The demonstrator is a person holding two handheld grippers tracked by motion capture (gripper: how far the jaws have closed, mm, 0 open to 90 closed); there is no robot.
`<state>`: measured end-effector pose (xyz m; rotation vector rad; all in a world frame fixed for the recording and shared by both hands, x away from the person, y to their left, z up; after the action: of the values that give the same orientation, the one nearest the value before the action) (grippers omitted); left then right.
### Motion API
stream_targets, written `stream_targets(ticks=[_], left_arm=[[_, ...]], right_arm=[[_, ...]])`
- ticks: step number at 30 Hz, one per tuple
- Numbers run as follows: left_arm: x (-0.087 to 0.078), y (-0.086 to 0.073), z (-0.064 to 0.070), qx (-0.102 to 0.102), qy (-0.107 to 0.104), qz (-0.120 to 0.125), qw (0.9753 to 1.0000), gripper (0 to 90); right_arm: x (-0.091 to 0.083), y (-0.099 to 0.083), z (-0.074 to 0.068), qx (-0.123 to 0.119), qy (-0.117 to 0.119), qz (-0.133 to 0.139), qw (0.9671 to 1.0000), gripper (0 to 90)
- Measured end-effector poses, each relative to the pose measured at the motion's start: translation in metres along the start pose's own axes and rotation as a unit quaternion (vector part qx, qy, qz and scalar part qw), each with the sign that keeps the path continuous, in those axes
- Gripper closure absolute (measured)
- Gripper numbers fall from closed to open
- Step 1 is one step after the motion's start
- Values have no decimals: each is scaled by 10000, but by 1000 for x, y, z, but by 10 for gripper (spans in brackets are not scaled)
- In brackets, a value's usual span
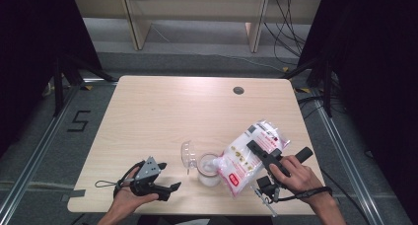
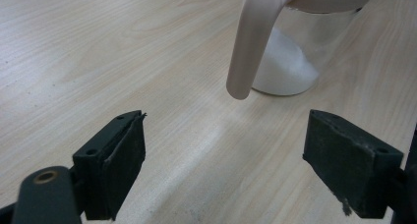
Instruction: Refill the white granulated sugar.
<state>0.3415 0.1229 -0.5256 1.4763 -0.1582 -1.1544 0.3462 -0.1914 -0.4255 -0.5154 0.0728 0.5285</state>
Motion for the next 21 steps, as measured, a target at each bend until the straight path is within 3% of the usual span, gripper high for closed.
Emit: stream_targets(ticks=[21], left_arm=[[-1, 0, 0, 29, 7, -24, 10000, 155]], right_arm=[[-2, -1, 0, 47, 2, -38, 10000, 698]])
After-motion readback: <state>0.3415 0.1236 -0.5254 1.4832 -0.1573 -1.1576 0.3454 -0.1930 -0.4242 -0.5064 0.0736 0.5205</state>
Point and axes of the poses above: each handheld gripper's, and its own axes: x roughly forward along the jaws, y roughly out of its top, z roughly to its right, the point moved 5 cm from there along x, roughly forward along the jaws, and after that the axes turned 7 degrees about -x, right-handed, at the moved point
